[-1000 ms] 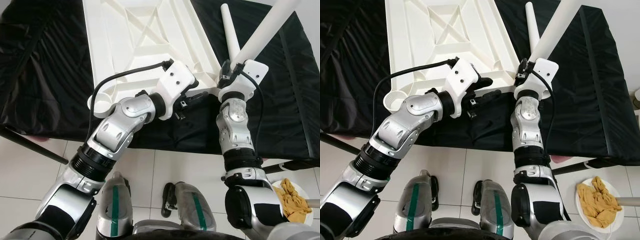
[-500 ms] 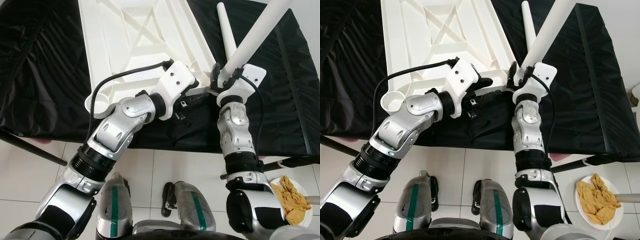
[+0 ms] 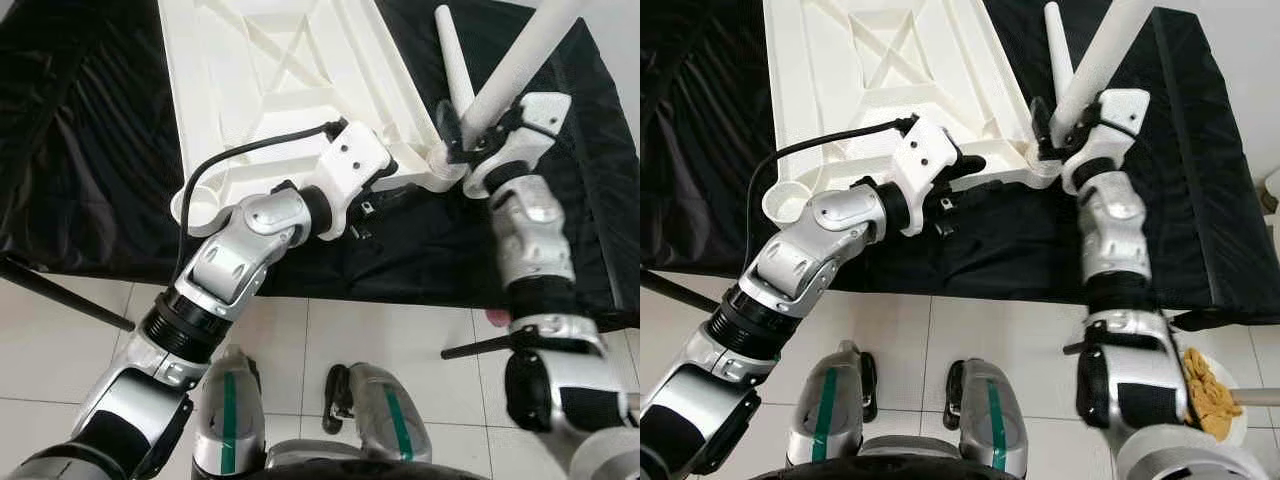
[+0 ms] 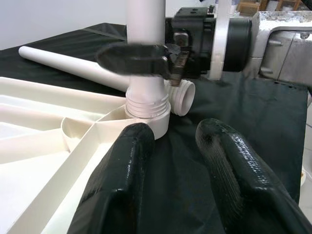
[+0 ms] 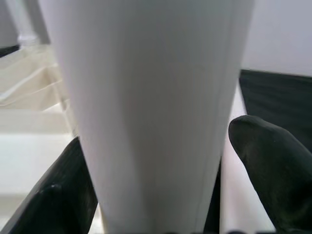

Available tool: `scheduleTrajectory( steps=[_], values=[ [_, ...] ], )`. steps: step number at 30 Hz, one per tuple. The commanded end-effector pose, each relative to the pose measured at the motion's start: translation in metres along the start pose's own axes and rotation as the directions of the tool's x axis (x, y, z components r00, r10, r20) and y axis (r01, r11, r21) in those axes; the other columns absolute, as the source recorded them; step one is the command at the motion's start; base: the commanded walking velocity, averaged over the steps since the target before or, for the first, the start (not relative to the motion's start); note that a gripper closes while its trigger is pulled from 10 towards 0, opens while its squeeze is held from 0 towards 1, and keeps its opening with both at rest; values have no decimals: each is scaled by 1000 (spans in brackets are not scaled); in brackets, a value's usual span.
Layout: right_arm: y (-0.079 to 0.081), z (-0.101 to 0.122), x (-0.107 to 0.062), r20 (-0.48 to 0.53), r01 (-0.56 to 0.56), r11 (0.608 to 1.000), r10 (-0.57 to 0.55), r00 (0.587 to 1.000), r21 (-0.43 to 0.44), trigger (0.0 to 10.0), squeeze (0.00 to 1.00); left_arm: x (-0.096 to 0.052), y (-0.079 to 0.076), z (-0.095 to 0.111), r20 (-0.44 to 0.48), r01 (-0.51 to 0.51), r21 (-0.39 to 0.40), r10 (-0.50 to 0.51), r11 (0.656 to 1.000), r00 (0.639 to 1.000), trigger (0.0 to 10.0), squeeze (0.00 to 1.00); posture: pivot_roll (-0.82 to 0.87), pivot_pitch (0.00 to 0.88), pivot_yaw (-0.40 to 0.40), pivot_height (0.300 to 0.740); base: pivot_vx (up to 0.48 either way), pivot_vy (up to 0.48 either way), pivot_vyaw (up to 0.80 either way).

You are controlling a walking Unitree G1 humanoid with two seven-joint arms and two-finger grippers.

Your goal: Building children table

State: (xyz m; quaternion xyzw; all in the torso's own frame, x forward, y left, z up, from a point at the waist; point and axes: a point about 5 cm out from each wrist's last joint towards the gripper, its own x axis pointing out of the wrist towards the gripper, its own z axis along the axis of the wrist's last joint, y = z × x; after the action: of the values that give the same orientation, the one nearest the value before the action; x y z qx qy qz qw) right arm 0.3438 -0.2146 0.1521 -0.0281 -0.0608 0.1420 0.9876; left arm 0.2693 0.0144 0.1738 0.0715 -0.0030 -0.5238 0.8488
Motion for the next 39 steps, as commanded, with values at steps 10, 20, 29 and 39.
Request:
scheduleTrajectory(
  steps=[10, 20, 29, 39],
  values=[
    [2, -18, -1, -114, -230, 973, 229, 967, 11, 10000, 0, 0, -5, 5, 8, 73, 0, -73, 997, 997, 10000, 0, 23, 36, -46, 740, 0, 0, 0],
    [0, -14, 8, -108, -281, 960, 278, 955, -10, 4706, 0, 0, -4, 7, 12, 70, 0, -70, 998, 997, 10000, 0, 26, 35, -47, 740, 0, 0, 0],
    [-4, -13, 7, -100, -301, 954, 299, 949, -2, 0, 0, 0, -3, 7, 12, 63, 0, -63, 998, 998, 10000, 0, 32, 31, -52, 740, 0, 0, 0],
    [-16, -19, 2, -126, -196, 981, 194, 973, -3, 10000, 0, 0, -2, 7, 13, 66, 2, -66, 998, 998, 10000, 0, 25, 30, -48, 740, 0, 0, 0]
  ],
)
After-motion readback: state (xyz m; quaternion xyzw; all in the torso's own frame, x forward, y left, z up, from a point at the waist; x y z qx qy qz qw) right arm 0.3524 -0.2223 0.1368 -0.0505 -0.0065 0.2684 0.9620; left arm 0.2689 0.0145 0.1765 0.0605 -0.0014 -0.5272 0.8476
